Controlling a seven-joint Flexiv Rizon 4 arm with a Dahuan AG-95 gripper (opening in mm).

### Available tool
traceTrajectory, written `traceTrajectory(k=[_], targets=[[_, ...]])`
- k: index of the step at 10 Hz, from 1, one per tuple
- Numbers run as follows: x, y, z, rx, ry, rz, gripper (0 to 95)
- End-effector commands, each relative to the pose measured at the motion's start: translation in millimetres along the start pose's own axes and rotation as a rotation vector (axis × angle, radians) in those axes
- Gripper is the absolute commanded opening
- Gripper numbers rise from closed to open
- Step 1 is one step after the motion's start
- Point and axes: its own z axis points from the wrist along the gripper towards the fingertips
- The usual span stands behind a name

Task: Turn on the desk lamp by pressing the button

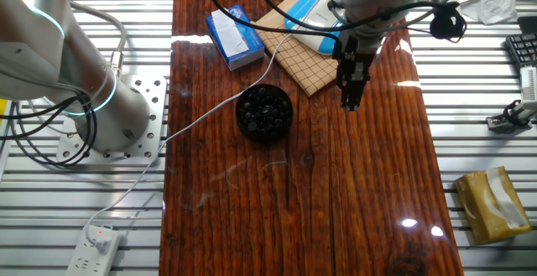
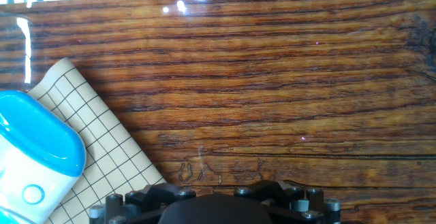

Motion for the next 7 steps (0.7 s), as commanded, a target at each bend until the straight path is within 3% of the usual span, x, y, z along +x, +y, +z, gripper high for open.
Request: traceTrajectory(k=[1, 7], targets=[[0.0, 0.0, 0.0, -0.021, -0.005, -0.246, 0.0], [0.0, 0.0, 0.0, -0.01, 0.0, -0.246, 0.0]])
